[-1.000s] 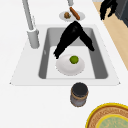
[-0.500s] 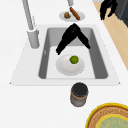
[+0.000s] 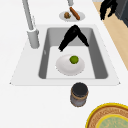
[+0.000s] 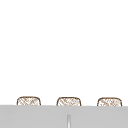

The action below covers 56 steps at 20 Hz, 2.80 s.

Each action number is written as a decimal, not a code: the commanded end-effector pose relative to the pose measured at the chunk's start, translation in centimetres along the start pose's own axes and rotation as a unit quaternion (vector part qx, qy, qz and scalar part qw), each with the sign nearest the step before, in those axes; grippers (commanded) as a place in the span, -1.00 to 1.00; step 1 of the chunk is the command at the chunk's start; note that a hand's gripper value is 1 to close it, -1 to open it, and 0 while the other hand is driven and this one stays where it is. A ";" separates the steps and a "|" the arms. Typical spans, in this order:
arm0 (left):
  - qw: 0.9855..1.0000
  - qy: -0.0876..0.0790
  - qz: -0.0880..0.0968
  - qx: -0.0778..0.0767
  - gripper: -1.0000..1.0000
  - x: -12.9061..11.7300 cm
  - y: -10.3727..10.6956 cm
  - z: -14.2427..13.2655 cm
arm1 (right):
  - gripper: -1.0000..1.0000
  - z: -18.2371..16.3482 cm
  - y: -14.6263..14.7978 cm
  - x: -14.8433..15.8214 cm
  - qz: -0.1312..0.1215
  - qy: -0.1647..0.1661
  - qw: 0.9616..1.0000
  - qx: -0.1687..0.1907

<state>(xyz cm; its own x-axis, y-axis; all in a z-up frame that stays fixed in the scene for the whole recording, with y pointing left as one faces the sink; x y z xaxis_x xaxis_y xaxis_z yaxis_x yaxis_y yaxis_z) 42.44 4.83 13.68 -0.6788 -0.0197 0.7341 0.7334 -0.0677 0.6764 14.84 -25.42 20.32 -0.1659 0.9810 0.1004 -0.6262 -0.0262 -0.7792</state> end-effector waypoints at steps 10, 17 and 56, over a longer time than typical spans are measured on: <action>0.999 -0.018 -0.028 0.017 -1.00 -1.4 -9.3 -5.1 | 0.00 0.0 0.0 0.0 0.000 0.000 1.000 0.000; 0.998 -0.002 -0.058 0.021 -1.00 -4.3 -12.0 -7.9 | 0.00 0.0 0.0 0.0 0.000 0.000 1.000 0.000; 0.999 -0.028 0.003 0.017 -1.00 -16.0 -15.1 -11.8 | 0.00 0.0 0.0 0.0 0.000 0.000 1.000 0.000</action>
<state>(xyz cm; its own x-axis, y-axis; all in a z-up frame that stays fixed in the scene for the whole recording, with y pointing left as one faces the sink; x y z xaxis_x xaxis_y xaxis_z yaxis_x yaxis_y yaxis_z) 41.60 -4.11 -8.50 -0.6775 0.0445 0.7342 0.7337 -0.0291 0.6788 14.84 -25.42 20.32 -0.1659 0.9810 0.1004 -0.6262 -0.0262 -0.7792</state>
